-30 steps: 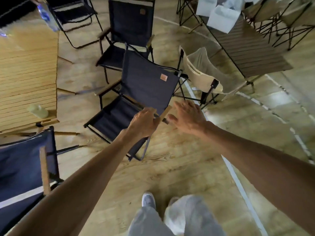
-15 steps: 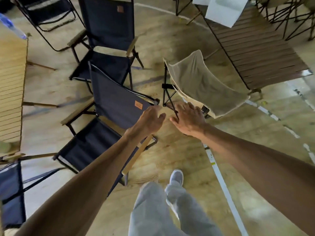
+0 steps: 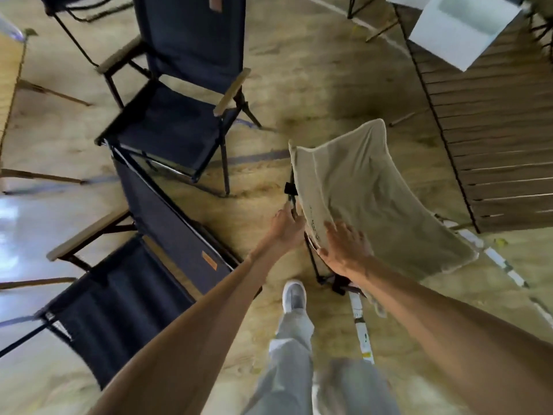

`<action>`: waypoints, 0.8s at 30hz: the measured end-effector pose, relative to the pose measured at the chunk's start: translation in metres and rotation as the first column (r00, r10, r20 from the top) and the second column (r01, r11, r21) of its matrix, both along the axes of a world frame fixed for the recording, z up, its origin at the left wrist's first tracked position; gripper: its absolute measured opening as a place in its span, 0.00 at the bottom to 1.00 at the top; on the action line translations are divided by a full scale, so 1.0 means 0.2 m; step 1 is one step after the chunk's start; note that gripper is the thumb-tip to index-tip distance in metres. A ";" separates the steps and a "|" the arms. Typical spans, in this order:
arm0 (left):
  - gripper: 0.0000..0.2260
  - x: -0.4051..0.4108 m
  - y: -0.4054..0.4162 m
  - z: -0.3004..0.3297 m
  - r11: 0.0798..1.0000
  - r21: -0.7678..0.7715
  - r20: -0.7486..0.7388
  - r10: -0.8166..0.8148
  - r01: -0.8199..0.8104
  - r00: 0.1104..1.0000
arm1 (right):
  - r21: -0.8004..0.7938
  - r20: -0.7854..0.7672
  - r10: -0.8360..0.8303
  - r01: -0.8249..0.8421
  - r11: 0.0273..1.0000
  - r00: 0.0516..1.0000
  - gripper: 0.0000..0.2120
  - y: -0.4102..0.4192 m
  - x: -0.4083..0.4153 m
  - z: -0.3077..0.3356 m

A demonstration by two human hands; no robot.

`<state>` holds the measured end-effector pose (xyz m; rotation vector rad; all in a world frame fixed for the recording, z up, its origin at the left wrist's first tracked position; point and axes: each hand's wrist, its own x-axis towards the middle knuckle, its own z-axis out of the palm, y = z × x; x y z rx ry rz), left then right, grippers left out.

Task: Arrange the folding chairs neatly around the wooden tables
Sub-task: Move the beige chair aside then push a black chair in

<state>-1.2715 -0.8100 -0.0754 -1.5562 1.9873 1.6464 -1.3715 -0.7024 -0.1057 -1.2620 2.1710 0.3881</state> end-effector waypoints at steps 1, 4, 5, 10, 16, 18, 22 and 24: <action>0.24 -0.06 -0.06 -0.05 0.996 0.038 -0.003 0.085 -0.084 0.996 | 0.014 0.020 0.012 -0.012 1.000 1.000 0.32 -0.05 -0.03 -0.05; 0.26 -0.19 -0.22 -0.19 0.969 0.118 0.008 0.218 -0.217 0.976 | 0.040 0.100 0.010 -0.014 0.999 0.995 0.30 -0.15 -0.05 -0.15; 0.28 -0.23 -0.27 -0.23 0.964 0.134 -0.001 0.231 -0.228 0.973 | 0.039 0.120 0.006 -0.010 0.999 0.993 0.29 -0.16 -0.06 -0.17; 0.24 -0.50 -0.42 -0.36 0.980 0.037 -0.069 0.197 -0.195 0.978 | 0.074 0.125 0.026 -0.035 0.997 0.992 0.12 -0.15 -0.16 -0.25; 0.30 -0.78 -0.34 -0.41 0.990 -0.039 -0.180 0.130 -0.139 0.975 | 0.089 0.081 -0.090 0.082 0.993 0.993 0.11 -0.03 -0.45 -0.28; 0.31 -0.89 -0.32 -0.40 0.998 -0.006 -0.208 0.058 -0.060 0.976 | 0.120 0.056 -0.077 0.070 0.990 0.995 0.10 0.00 -0.57 -0.28; 0.29 -1.03 -0.25 -0.34 0.993 -0.035 -0.153 -0.115 0.111 0.981 | 0.096 0.005 -0.070 0.070 0.993 0.998 0.08 0.02 -0.69 -0.26; 0.27 -0.97 -0.22 -0.29 0.996 -0.060 -0.118 -0.069 0.062 0.991 | 0.021 -0.039 -0.008 0.009 1.000 0.999 0.10 -0.02 -0.69 -0.21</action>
